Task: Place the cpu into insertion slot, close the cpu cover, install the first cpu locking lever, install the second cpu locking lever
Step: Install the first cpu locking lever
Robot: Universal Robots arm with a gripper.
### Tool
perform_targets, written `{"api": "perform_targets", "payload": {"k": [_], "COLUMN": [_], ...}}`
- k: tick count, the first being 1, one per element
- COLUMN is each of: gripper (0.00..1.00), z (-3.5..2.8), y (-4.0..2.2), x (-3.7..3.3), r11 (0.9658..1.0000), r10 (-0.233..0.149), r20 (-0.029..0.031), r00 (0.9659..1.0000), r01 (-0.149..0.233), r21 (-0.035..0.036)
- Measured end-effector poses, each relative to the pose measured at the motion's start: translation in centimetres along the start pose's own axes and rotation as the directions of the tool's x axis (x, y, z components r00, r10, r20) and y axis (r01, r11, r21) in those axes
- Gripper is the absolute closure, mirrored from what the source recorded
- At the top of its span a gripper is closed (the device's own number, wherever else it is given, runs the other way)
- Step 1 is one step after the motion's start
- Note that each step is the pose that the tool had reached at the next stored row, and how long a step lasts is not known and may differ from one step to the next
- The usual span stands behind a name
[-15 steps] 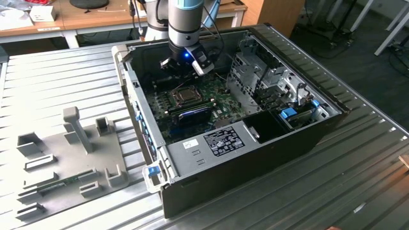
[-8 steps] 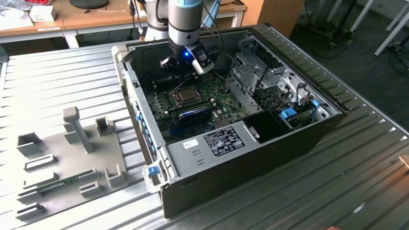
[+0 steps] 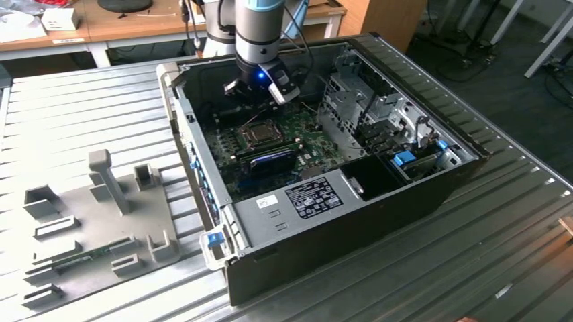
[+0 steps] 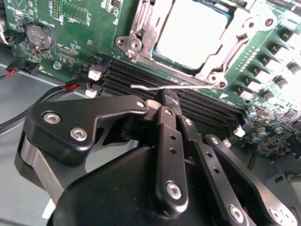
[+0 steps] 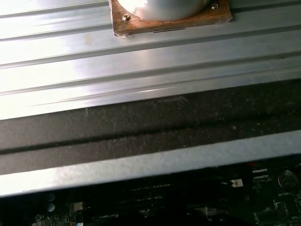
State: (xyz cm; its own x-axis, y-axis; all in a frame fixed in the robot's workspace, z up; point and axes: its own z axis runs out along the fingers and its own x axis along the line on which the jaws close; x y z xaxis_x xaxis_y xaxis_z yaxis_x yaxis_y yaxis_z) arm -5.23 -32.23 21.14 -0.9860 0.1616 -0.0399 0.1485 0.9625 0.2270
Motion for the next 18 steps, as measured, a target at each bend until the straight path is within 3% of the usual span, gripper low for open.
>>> {"api": "perform_targets", "payload": {"k": [9, 18], "gripper": [0.9, 0.9], "z": [0.09, -0.31], "y": [0.22, 0.31], "x": [0.71, 0.74], "r11": [1.0, 1.0], "r10": [0.0, -0.001], "r20": [0.0021, 0.0025], "r00": [1.0, 1.0], "r01": [0.0, 0.001], "r21": [-0.0005, -0.0006]}}
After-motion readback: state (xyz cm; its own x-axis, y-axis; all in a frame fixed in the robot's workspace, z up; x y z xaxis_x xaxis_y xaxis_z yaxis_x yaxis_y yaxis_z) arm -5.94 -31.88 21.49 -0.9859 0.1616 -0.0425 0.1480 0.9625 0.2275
